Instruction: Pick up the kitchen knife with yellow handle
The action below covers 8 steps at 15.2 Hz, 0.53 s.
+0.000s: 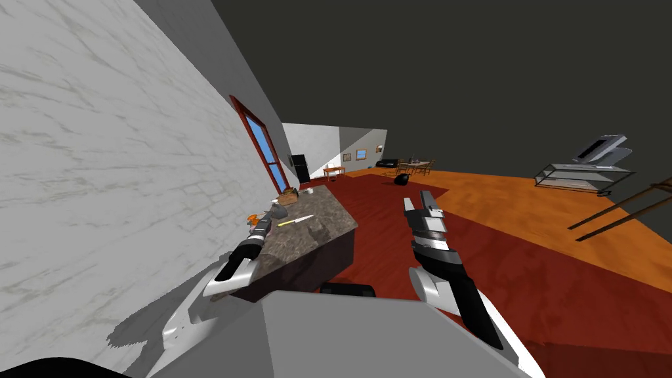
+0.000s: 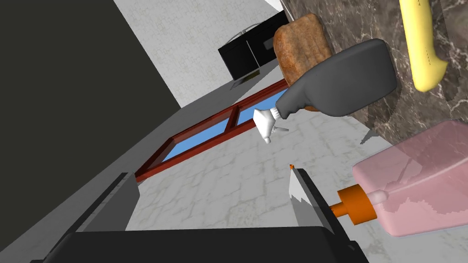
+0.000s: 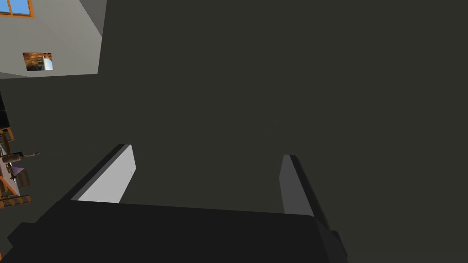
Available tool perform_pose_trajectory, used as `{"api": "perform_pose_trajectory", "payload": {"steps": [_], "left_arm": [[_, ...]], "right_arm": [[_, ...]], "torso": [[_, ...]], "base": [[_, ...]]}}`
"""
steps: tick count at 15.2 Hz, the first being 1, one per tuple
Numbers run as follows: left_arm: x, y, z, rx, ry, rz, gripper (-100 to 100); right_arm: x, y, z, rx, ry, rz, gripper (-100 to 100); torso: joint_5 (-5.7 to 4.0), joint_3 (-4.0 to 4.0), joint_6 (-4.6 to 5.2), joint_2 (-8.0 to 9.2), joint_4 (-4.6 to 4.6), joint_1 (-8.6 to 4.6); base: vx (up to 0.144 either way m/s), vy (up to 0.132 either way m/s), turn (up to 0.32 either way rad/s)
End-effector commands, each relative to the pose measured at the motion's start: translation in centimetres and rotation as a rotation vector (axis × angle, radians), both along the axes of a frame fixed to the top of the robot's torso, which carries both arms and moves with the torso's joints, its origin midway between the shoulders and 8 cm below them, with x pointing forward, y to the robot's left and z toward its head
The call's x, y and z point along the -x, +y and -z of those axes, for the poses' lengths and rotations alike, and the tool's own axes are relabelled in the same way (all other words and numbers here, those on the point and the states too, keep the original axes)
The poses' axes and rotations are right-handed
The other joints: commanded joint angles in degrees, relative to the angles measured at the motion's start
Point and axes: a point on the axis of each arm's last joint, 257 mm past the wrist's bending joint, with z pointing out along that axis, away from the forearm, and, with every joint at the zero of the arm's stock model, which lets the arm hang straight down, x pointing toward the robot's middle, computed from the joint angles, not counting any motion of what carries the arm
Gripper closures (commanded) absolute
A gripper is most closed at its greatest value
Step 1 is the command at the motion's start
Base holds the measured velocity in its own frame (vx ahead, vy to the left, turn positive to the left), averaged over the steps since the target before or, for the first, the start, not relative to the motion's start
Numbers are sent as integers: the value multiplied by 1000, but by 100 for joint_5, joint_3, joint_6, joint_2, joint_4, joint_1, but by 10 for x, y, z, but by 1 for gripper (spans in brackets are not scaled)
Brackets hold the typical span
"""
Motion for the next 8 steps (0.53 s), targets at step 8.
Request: {"api": "perform_pose_trajectory", "payload": {"steps": [8], "left_arm": [[20, 66, 29, 57, 129, -155, -100]], "right_arm": [[0, 0, 0, 0, 0, 0, 0]], "torso": [[0, -1, -7, -3, 0, 3]], "base": [[-10, -1, -133]]}}
